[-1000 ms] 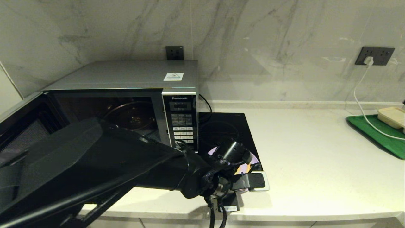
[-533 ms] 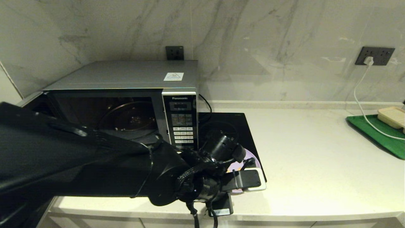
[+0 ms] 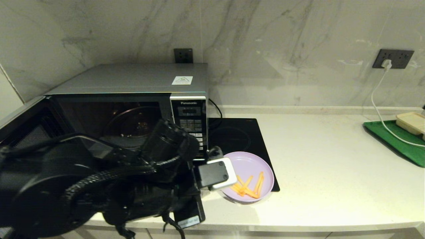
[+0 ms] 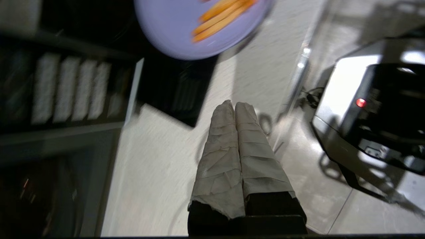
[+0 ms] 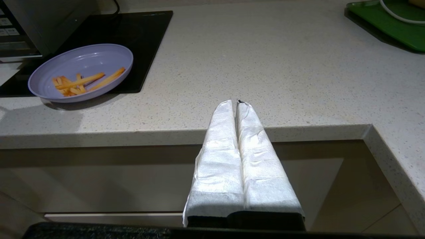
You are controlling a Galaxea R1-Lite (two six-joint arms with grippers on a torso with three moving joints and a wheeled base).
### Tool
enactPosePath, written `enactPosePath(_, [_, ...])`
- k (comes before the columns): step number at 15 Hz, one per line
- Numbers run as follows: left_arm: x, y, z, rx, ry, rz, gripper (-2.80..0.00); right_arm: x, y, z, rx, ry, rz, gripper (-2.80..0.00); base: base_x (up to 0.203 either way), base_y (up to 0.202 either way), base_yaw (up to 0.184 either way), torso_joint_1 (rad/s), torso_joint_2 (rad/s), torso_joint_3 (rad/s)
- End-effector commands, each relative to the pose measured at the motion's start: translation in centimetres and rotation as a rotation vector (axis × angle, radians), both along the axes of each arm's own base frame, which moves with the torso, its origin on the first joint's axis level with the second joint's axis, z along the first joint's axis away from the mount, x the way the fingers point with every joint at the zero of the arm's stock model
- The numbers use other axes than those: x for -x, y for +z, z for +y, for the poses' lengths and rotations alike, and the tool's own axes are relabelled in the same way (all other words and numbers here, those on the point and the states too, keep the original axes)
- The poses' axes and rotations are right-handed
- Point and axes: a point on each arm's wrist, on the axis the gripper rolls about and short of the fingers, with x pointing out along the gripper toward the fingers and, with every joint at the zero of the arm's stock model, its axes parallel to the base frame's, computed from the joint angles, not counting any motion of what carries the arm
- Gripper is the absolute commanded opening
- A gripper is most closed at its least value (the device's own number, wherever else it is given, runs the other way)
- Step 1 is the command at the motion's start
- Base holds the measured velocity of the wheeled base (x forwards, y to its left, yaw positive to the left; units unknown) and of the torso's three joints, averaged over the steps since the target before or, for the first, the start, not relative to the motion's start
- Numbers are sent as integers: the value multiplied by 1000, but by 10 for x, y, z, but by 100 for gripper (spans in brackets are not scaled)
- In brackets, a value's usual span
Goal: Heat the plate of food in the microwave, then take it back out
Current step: Close the microwave oven
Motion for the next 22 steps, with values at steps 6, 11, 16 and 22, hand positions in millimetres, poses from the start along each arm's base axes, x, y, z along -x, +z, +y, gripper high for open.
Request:
enactPosePath(6, [-4,62,121,65,557,-282,-280,0,0,0,0,0,0,-280,0,0,0,0,0,0])
enactPosePath(11, [3,102,188,103,936,-454,-280,0,0,0,0,0,0,-280,0,0,0,0,0,0])
enactPosePath(16, [31,124,245,99,1216,-532,-280,0,0,0,0,0,0,-280,0,0,0,0,0,0])
enactPosePath(22, [75,122,253,449,1194,-384,-280,0,0,0,0,0,0,-280,0,0,0,0,0,0])
